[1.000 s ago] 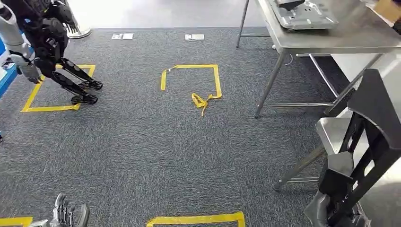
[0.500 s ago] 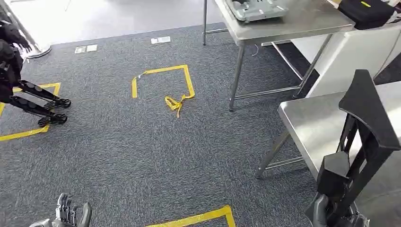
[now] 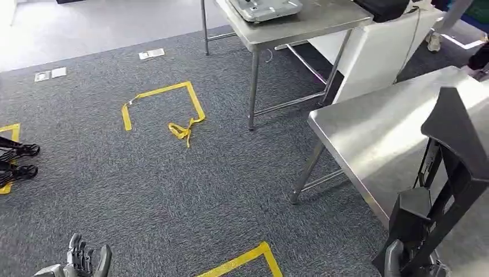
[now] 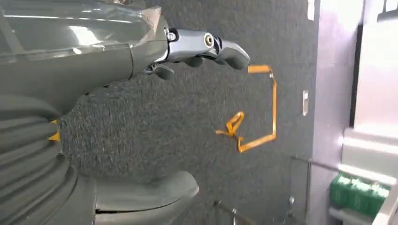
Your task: Take the parts from the cabinet and place them on the table.
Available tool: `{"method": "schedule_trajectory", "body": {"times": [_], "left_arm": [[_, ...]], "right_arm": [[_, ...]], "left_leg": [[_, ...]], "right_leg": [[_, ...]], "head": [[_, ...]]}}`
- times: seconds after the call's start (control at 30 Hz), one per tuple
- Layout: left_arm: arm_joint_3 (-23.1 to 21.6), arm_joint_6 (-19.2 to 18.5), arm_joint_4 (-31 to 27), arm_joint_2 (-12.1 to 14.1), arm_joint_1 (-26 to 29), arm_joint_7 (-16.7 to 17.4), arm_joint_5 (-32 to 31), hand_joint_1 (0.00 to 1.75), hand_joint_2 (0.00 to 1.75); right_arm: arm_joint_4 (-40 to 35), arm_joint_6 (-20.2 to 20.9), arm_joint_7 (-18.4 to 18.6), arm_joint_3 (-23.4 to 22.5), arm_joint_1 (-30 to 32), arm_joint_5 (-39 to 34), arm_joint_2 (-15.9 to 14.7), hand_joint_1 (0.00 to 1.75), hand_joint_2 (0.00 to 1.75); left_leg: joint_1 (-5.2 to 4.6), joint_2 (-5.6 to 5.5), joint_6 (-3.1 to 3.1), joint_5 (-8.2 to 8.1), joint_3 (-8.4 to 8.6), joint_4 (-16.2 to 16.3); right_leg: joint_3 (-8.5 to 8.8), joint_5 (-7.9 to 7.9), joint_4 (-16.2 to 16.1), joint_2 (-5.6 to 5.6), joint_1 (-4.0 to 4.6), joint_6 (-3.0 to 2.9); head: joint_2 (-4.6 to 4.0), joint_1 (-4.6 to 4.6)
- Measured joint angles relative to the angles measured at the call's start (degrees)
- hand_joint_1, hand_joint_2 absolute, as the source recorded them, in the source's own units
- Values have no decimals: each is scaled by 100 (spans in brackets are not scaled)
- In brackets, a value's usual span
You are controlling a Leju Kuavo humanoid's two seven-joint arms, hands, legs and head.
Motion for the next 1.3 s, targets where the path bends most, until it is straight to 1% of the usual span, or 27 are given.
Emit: {"method": "schedule_trajectory", "body": {"times": [0.07,0.1,0.13,0.23,0.27,0.3,0.33,0.37,0.43,0.5,0.57,0.6,0.63,0.7,0.77,0.8,0.83,0.87,0.93,0.97,1.03,1.1,1.13,1.17,1.2,1.27,1.3], "left_arm": [[-22,49,29,7,-49,2,2,0,175],[-37,68,40,11,-64,4,24,0,175],[-46,81,44,24,-61,7,28,0,175],[-120,173,81,59,-176,7,96,0,175],[-162,182,92,79,-211,7,107,0,175],[-184,201,109,114,-250,4,136,0,175],[-195,228,134,144,-271,-2,153,0,175],[-205,243,162,157,-271,-4,162,0,175],[-227,265,232,206,-265,-4,197,0,175],[-245,267,276,243,-266,-4,199,0,175],[-260,267,304,282,-278,-7,201,0,175],[-275,284,317,302,-282,-22,227,0,175],[-286,302,337,336,-282,-44,284,0,175],[-334,346,367,382,-270,-85,341,0,175],[-437,405,394,435,-310,-98,454,0,175],[-468,429,409,459,-331,-116,503,0,175],[-523,464,426,501,-340,-142,527,0,175],[-577,488,446,525,-337,-160,571,0,175],[-638,510,507,571,-341,-177,612,0,175],[-667,534,527,590,-347,-177,625,0,175],[-719,540,564,629,-354,-181,627,0,175],[-758,547,590,649,-359,-181,627,0,175],[-761,549,595,671,-364,-181,627,0,175],[-761,553,597,682,-355,-192,629,0,175],[-763,555,601,693,-367,-188,627,0,175],[-778,555,601,708,-389,-188,634,0,175],[-796,555,601,717,-399,-188,634,0,175]], "right_arm": [[0,0,0,-46,-10,-18,0,169,175],[2,0,0,-59,-28,-18,0,169,175],[4,0,0,-59,-63,-18,0,169,175],[2,0,-7,-88,-75,-4,11,169,175],[-2,0,-9,-88,-83,7,11,169,175],[-7,0,-15,-90,-81,20,20,169,175],[-11,0,-20,-90,-100,24,37,169,175],[-11,0,-22,-94,-118,28,44,169,175],[-9,0,-22,-92,-126,28,61,169,175],[-9,0,-20,-94,-123,26,79,169,175],[-9,0,-20,-94,-127,26,96,169,175],[-7,0,-20,-94,-132,26,101,169,175],[-2,0,-20,-94,-150,20,105,169,175],[0,0,-31,-96,-180,2,114,169,175],[11,0,-50,-121,-177,-37,120,169,175],[11,0,-66,-145,-181,-48,118,169,175],[13,0,-79,-175,-201,-55,129,169,175],[13,0,-83,-195,-239,-57,127,169,175],[17,0,-83,-208,-258,-66,138,169,175],[20,0,-83,-212,-244,-63,142,169,175],[31,0,-83,-230,-234,-66,149,169,175],[31,0,-83,-234,-235,-66,149,169,175],[39,0,-83,-232,-244,-66,153,169,175],[41,0,-79,-232,-242,-68,155,169,175],[44,0,-83,-234,-241,-68,155,169,175],[44,0,-83,-238,-231,-66,157,169,175],[42,0,-85,-238,-232,-66,157,169,175]], "left_leg": [[8,119,-35,-22,21,2],[-13,178,-70,-43,58,9],[-61,228,-133,-94,76,17],[-39,394,-214,-128,156,-40],[-27,444,-259,-159,176,-39],[16,182,-310,-231,159,64],[27,-84,-311,-428,58,313],[26,-224,-313,-683,-132,720],[29,-305,-318,-1053,-594,1621],[29,-313,-299,-870,-693,1663],[34,-371,-264,-307,-372,865],[51,-543,-246,-50,-163,370],[67,-844,-238,-51,-75,130],[24,-714,-211,-36,-82,101],[-11,-588,-124,6,-63,62],[35,-499,-53,57,-12,-8],[14,-437,-10,64,-2,-31],[11,-352,-6,65,-9,-30],[-6,-186,3,57,-21,-28],[-6,-114,3,55,-24,-27],[1,23,-18,40,-13,-26],[16,141,-70,6,28,-18],[-24,191,-108,-18,68,-20],[-42,227,-159,-56,70,-16],[-50,280,-184,-61,109,-36],[-38,414,-236,-85,182,-88],[-10,383,-295,-126,191,-70]], "right_leg": [[549,349,-1009,-155,-42,137],[847,467,-1511,-428,-46,164],[877,523,-1565,-566,9,116],[834,524,-1561,-335,58,-41],[878,540,-1585,-272,20,-97],[905,557,-1600,-200,-59,-132],[904,572,-1596,-152,-50,-196],[898,572,-1596,-93,-37,-234],[886,574,-1591,63,3,-263],[896,574,-1587,227,20,-262],[931,572,-1586,387,19,-259],[942,572,-1586,457,17,-256],[925,566,-1570,518,51,-239],[865,591,-1577,629,41,-150],[781,627,-1612,762,16,-68],[777,596,-1537,630,25,-57],[650,440,-1303,265,64,-90],[450,242,-911,132,73,-126],[32,-104,-35,48,60,-142],[-77,-156,204,33,51,-107],[143,48,-209,-13,11,25],[783,438,-1372,-242,-25,161],[888,507,-1570,-548,-19,109],[938,553,-1619,-560,33,81],[912,544,-1595,-455,39,3],[859,534,-1600,-336,63,-70],[937,564,-1642,-260,-35,-137]], "head": [[0,-2],[0,2],[0,13],[0,-24],[0,-22],[0,-39],[0,-57],[0,-57],[0,-63],[0,-63],[0,-66],[0,-70],[0,-66],[0,-63],[0,-66],[0,-57],[0,-44],[0,-11],[0,-13],[0,-4],[0,-4],[0,-7],[2,-2],[0,13],[0,-7],[0,-20],[0,-24]]}}
